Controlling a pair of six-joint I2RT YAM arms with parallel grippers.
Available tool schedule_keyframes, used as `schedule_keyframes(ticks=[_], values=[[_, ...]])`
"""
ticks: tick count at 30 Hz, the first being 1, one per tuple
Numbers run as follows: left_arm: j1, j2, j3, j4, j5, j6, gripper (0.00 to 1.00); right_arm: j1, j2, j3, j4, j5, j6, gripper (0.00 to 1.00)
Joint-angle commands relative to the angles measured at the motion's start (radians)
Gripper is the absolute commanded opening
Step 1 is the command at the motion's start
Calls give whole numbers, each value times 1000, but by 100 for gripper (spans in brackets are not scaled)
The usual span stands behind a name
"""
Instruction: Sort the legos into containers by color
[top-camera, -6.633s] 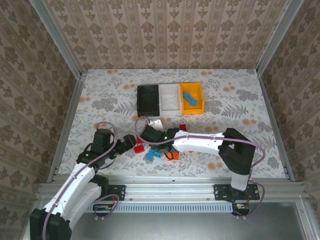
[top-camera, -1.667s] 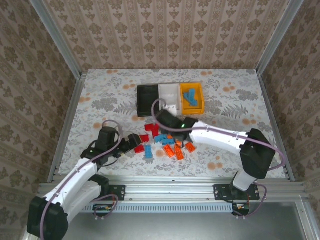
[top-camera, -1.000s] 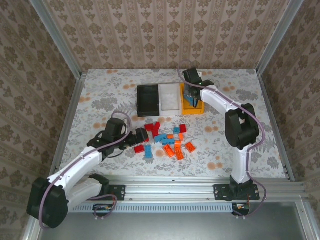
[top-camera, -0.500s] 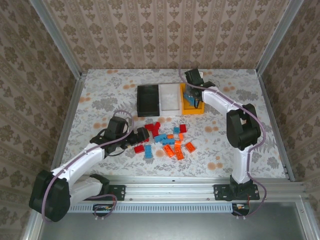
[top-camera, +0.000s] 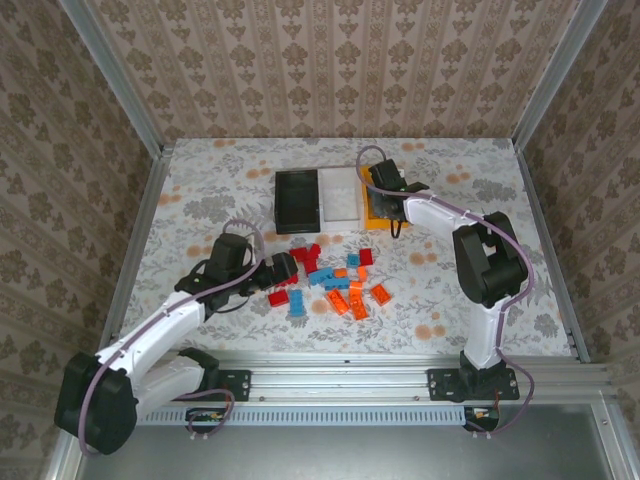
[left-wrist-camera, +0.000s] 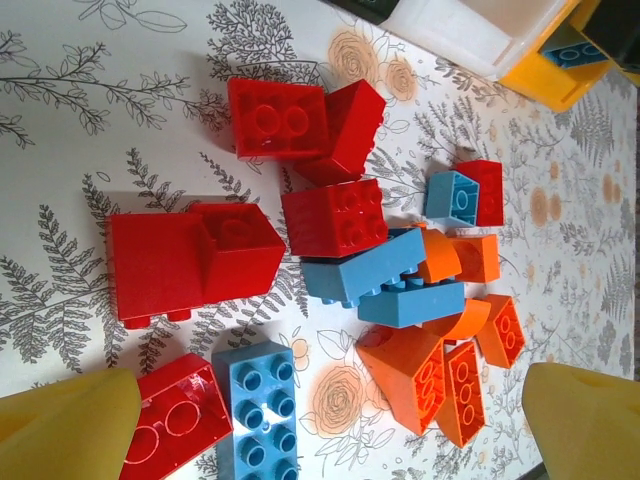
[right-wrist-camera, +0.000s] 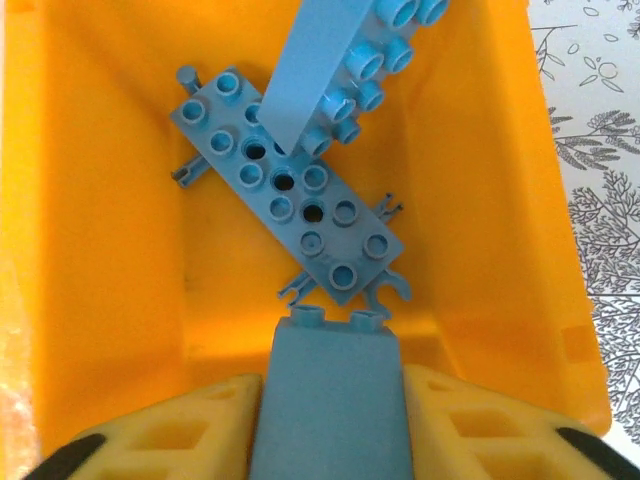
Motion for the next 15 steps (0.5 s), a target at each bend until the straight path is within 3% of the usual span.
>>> schedule_keyframes(ticks=[1, 4, 8, 12, 15], values=[[-4, -33, -14, -20, -2, -8, 100, 7, -13, 44, 1, -14, -8, 54], [-4, -58, -17, -37, -8, -6, 100, 18, -60, 50, -10, -22, -17, 61], [-5, -82, -20, -43, -11, -6, 100, 54, -192, -1, -24, -1, -30, 61], [-30, -73, -44, -4, 2, -10, 100, 110, -381, -210, -31, -24, 3, 58], [-110, -16, -66, 74, 0, -23, 100, 183, -493, -380, -48, -53, 38, 60]])
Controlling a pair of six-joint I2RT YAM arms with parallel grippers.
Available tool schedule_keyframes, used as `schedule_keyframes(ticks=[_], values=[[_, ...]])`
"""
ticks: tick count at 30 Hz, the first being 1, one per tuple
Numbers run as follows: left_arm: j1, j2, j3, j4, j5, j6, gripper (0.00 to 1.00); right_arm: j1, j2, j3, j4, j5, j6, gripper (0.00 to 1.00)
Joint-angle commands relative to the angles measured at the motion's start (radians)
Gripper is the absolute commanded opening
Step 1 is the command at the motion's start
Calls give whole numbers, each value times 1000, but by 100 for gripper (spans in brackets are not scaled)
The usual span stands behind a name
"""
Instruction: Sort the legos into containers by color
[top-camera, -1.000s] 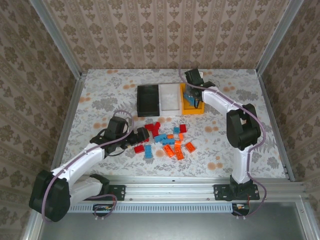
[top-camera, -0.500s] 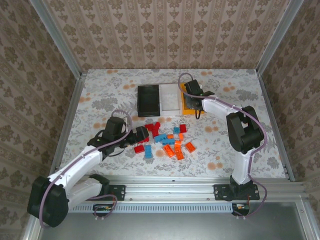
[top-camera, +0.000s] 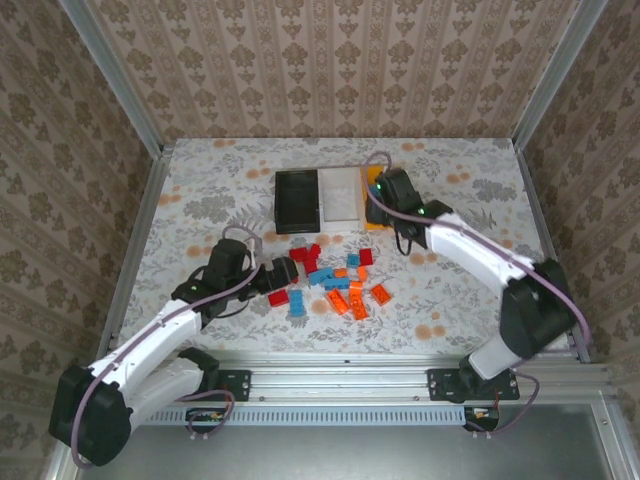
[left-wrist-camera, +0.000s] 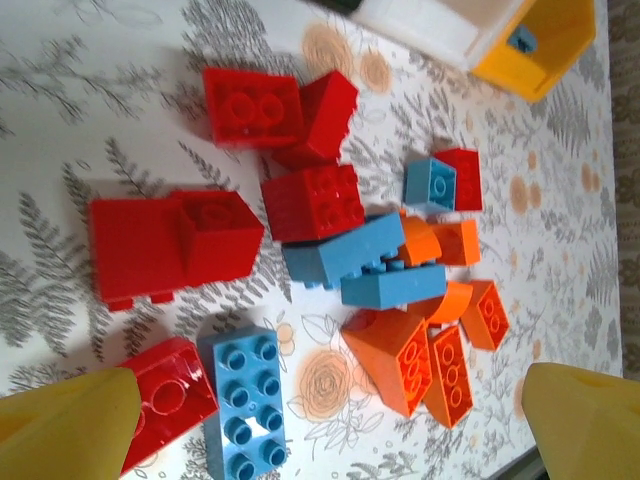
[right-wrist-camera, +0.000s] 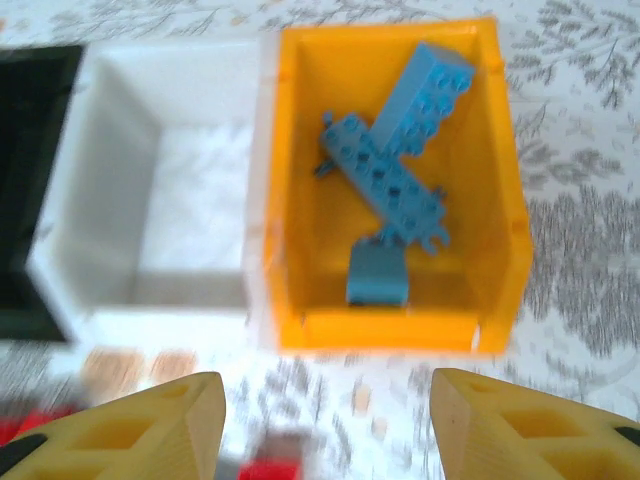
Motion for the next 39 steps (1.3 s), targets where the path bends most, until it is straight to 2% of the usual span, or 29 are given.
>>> schedule_keyframes(ticks=[1, 3, 6, 10, 21, 26, 33, 37, 39], values=[[-89, 71, -15, 79, 3, -10, 100, 74, -77, -168, -59, -42, 54, 61], [-152, 139, 36, 88, -5, 15, 99, 132, -105, -255, -56, -83, 90, 67], [-196, 192, 106, 92, -38, 33, 96, 194, -136, -330, -79, -78, 109, 70], [-184, 137, 111, 101, -129, 21, 100, 200, -159, -405, -81, -97, 134, 71], [-165, 98, 68, 86, -98, 6, 100, 212, -85, -442, -25, -186, 124, 69], [-162, 83, 57, 76, -102, 3, 100, 213, -33, -430, -32, -131, 138, 60], [-148, 32, 40, 41, -123, 7, 100, 213, -61, -402, -52, -58, 152, 35], [-108, -11, 37, -10, -144, 18, 100, 213, -145, -325, -69, -14, 141, 33], [-55, -36, 37, -46, -148, 25, 100, 210, -138, -238, -62, 17, 113, 32]])
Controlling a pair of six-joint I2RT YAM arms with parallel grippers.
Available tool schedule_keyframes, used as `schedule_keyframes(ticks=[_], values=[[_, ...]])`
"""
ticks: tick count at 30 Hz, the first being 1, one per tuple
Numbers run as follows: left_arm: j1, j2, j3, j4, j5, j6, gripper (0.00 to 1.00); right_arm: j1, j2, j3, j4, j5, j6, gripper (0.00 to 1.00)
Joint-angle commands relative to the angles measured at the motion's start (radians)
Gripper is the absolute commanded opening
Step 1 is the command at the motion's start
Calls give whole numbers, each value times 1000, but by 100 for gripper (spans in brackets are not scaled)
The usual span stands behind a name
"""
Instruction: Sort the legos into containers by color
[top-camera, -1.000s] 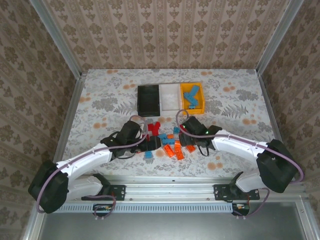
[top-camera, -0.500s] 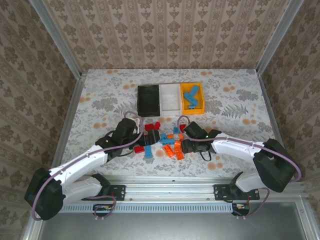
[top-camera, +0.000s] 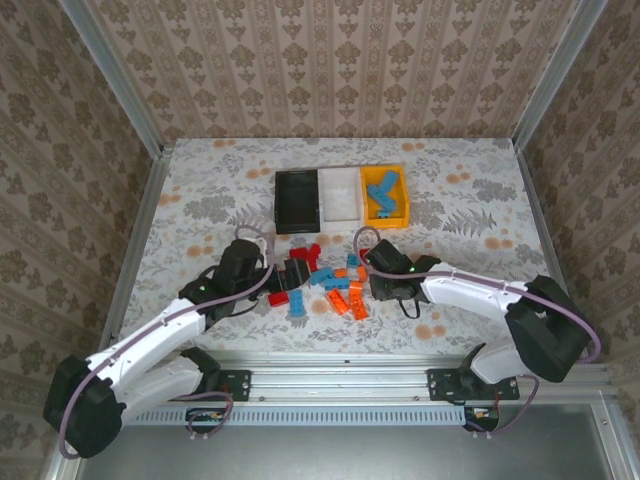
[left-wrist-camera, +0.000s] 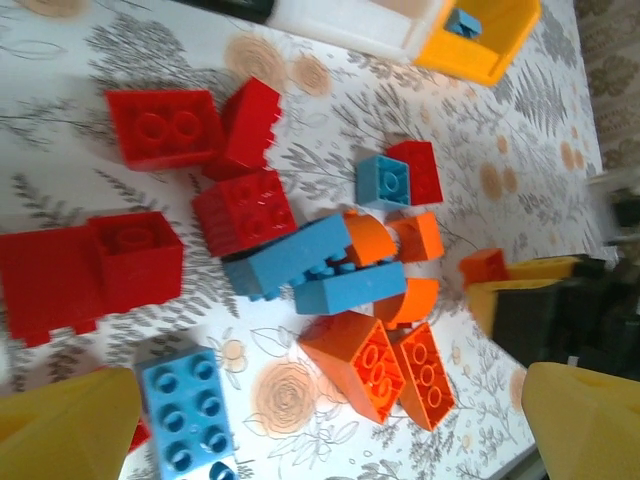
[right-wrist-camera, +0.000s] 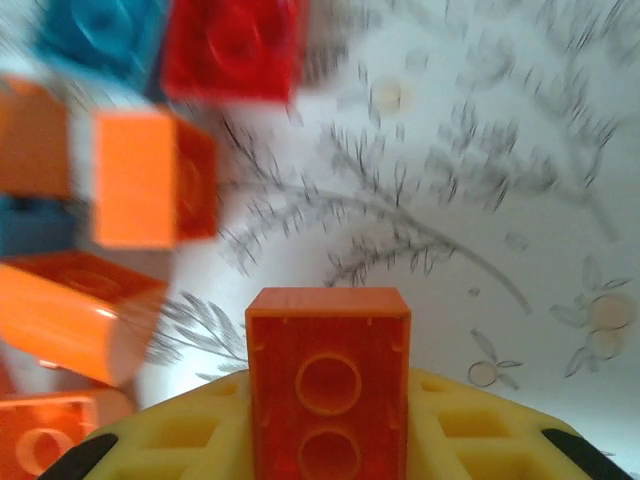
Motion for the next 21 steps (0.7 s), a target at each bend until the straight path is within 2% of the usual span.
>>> schedule_keyframes(ticks=[1, 6, 9, 12, 15, 21], values=[[79, -43, -8, -85, -26, 16, 100, 2, -22, 168, 12, 87, -39, 32], [329, -45, -24, -85, 92, -27, 100, -40, 301, 500, 25, 110, -141, 32], [433, -22, -35, -79, 191, -44, 100, -74, 496, 715, -13, 121, -185, 32], [472, -23, -44, -97, 237, -29, 100, -99, 653, 911, -79, 125, -210, 32], [480, -50, -59, -119, 239, -18, 100, -113, 752, 1035, -111, 120, -222, 32], [487, -114, -66, -159, 233, -13, 100, -127, 816, 1102, -151, 97, -227, 37]])
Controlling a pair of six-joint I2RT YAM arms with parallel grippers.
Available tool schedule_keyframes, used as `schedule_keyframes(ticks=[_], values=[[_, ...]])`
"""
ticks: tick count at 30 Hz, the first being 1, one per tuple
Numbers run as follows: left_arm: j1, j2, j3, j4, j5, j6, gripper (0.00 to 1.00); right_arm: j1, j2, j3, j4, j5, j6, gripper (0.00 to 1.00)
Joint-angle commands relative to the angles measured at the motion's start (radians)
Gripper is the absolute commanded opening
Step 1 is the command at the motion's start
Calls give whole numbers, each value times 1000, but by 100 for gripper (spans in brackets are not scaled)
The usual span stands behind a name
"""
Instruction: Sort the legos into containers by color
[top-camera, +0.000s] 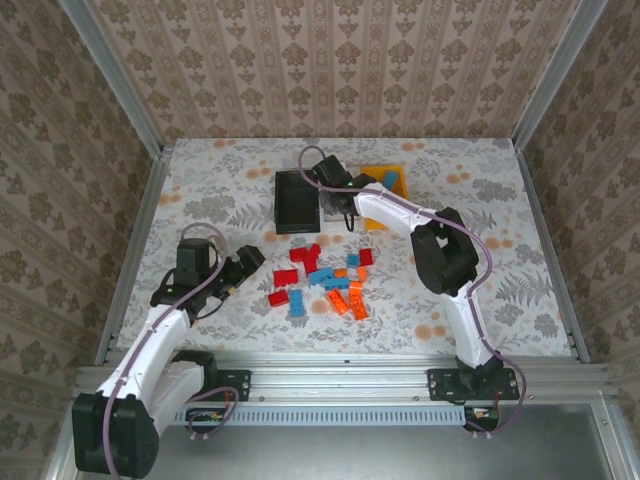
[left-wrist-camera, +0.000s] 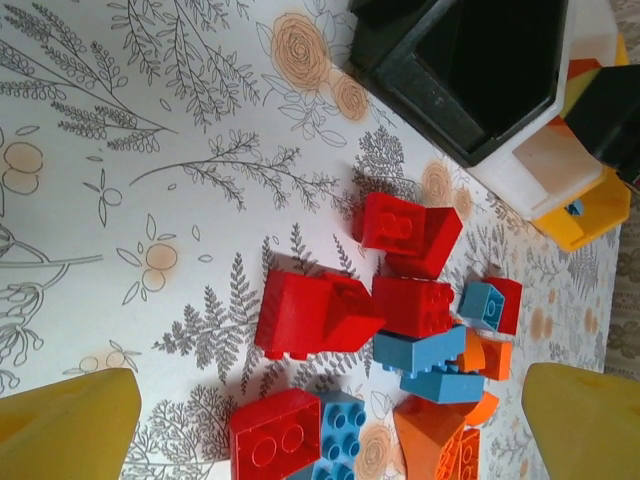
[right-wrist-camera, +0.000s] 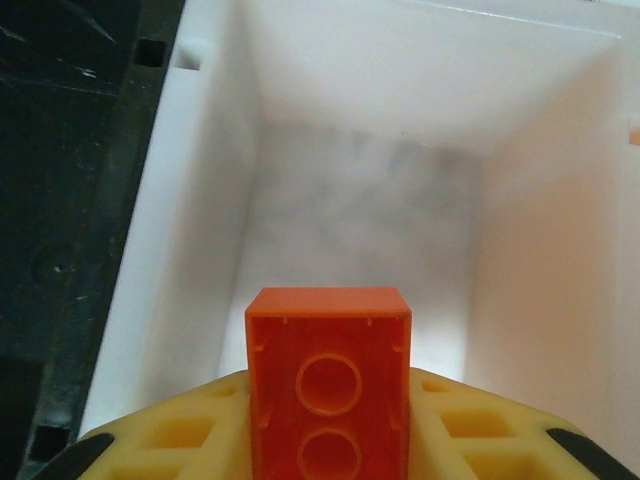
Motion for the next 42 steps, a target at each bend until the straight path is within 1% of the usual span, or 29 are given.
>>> schedule_keyframes(ticks=[1, 3, 8, 10, 13, 16, 18, 19, 20, 21, 24, 28, 31, 33, 37, 42], values=[[10, -39, -3, -41, 25, 15, 100, -2, 7, 42, -53, -5, -19, 39], [10, -53, -1, -51, 25, 16, 100, -3, -1, 34, -41, -28, -14, 44], [9, -76, 0, -58, 38, 9, 100, 10, -54, 27, -32, -58, -15, 51], [9, -80, 2, -55, 50, 4, 100, 22, -99, 5, -29, -46, -14, 52], [-7, -84, 4, -26, 76, -7, 100, 50, -232, -144, 20, -26, 13, 50], [-82, -83, -10, 32, 67, -28, 100, 91, -412, -391, 99, -11, 79, 50], [-178, -72, -24, 82, 24, -40, 100, 127, -527, -589, 134, -16, 133, 49], [-225, -60, -28, 94, 1, -41, 100, 148, -565, -653, 135, -20, 150, 49], [-265, -46, -27, 104, -24, -38, 100, 177, -609, -717, 132, -22, 162, 51], [-327, -29, -28, 115, -39, -37, 100, 209, -646, -774, 127, -30, 170, 54], [-397, -4, -38, 144, -70, -53, 100, 290, -723, -880, 79, -45, 220, 61], [-455, 0, -76, 214, -106, -86, 100, 375, -767, -985, 78, -88, 309, 65], [-480, 15, -74, 217, -119, -85, 100, 422, -745, -1018, 87, -120, 339, 69], [-489, 22, -74, 210, -122, -83, 100, 443, -721, -1024, 84, -119, 348, 70], [-492, 15, -72, 183, -131, -76, 100, 452, -698, -1033, 69, -91, 358, 69], [-494, -12, -79, 153, -148, -74, 100, 452, -667, -1027, 30, -46, 348, 64]])
